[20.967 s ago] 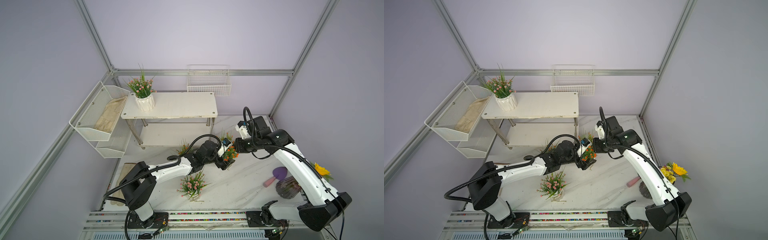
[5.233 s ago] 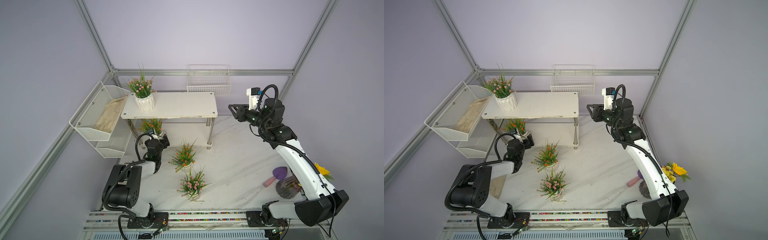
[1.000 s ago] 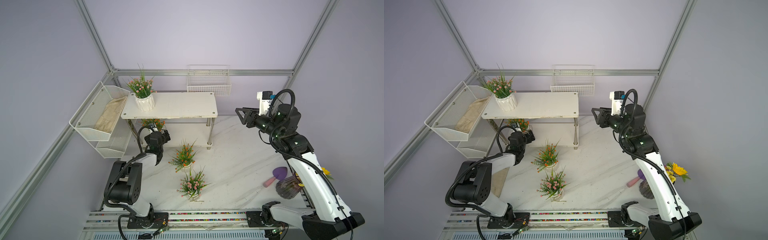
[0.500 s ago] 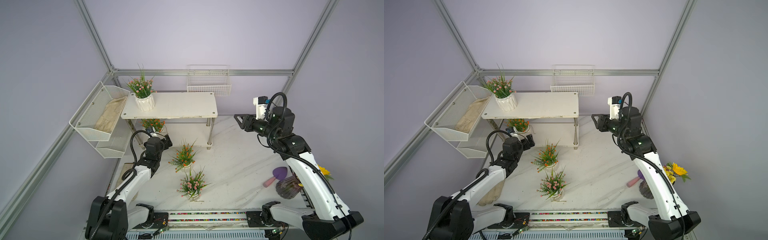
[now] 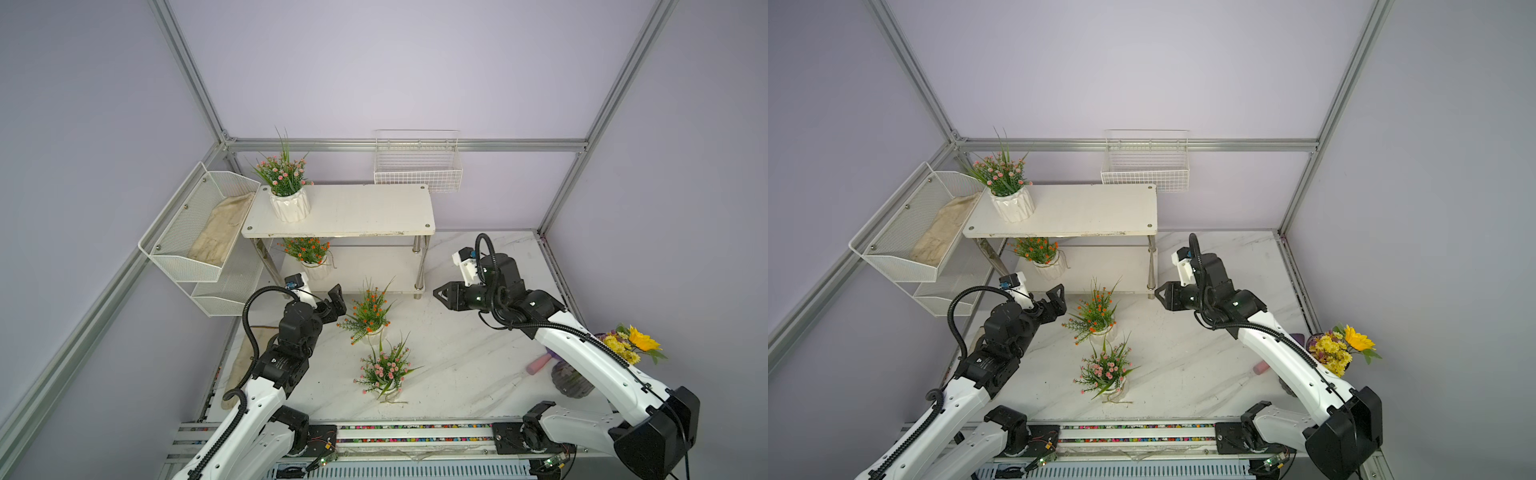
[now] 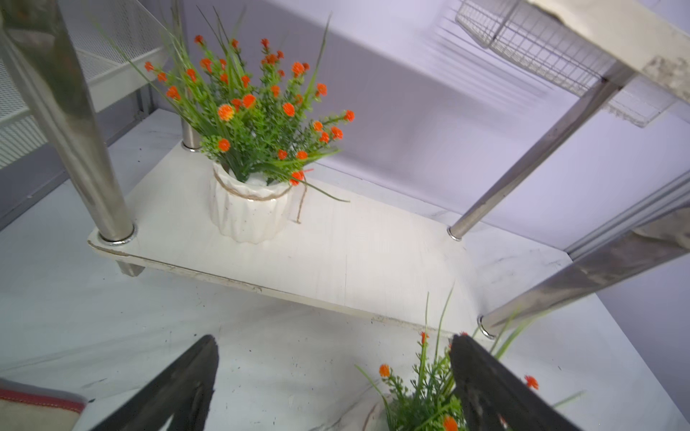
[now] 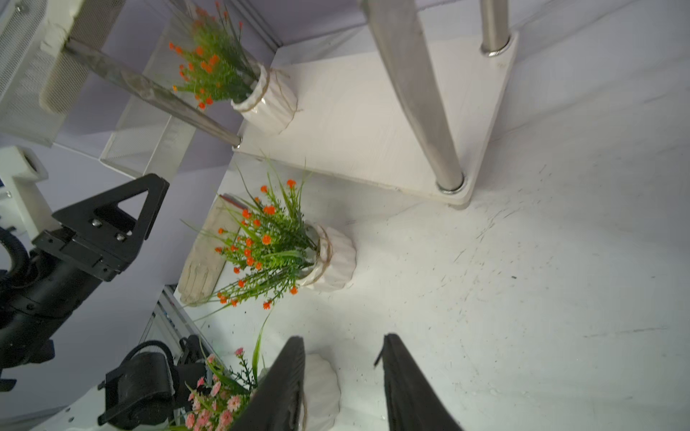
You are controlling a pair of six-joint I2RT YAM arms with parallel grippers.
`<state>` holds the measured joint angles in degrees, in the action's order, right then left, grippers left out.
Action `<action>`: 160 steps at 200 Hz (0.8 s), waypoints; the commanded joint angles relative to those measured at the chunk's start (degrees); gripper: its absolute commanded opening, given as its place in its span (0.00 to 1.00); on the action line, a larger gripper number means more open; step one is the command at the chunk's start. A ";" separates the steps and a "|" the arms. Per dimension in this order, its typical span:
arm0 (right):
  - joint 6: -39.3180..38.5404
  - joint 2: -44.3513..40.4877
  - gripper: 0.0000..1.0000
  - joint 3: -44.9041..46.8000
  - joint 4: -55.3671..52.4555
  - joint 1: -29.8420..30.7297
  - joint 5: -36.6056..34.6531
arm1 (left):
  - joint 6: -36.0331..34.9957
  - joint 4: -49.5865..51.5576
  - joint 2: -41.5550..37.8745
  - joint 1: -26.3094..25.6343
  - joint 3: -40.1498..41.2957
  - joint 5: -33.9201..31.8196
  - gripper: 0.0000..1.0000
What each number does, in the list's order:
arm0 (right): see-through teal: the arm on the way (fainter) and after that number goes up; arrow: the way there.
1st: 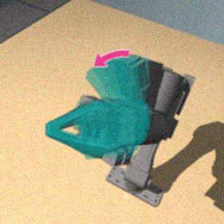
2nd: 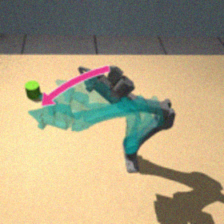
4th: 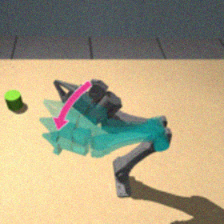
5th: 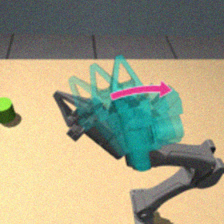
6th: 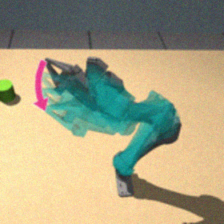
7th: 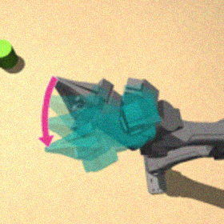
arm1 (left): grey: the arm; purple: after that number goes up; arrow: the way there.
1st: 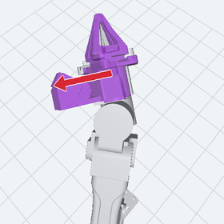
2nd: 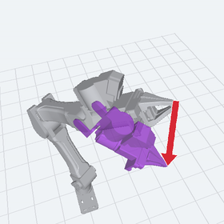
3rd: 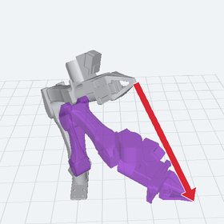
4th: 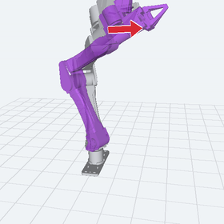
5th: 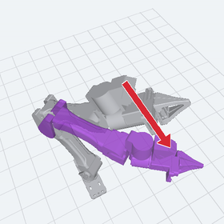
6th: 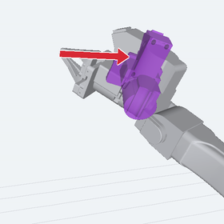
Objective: Place the baby's breath potted plants on the rack by color
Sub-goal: Pick up the baby's breath potted plant from the center of the board.
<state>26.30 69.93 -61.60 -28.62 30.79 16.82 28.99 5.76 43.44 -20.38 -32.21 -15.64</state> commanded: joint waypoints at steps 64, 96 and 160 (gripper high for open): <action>12.90 3.62 0.33 11.12 1.51 15.91 -4.20 | 1.06 6.52 -6.52 -4.91 0.39 0.72 0.95; 15.90 6.32 0.32 10.83 1.61 21.50 -6.81 | 0.52 8.59 -8.97 -5.11 0.04 -1.02 0.95; 18.16 11.92 0.32 8.09 1.64 26.05 -9.16 | 0.32 11.01 -11.51 -5.15 0.74 -1.26 0.95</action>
<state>42.19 80.64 -51.64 -28.05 55.83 9.85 28.95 16.10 33.28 -25.26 -32.21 -15.64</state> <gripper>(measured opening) 0.316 0.949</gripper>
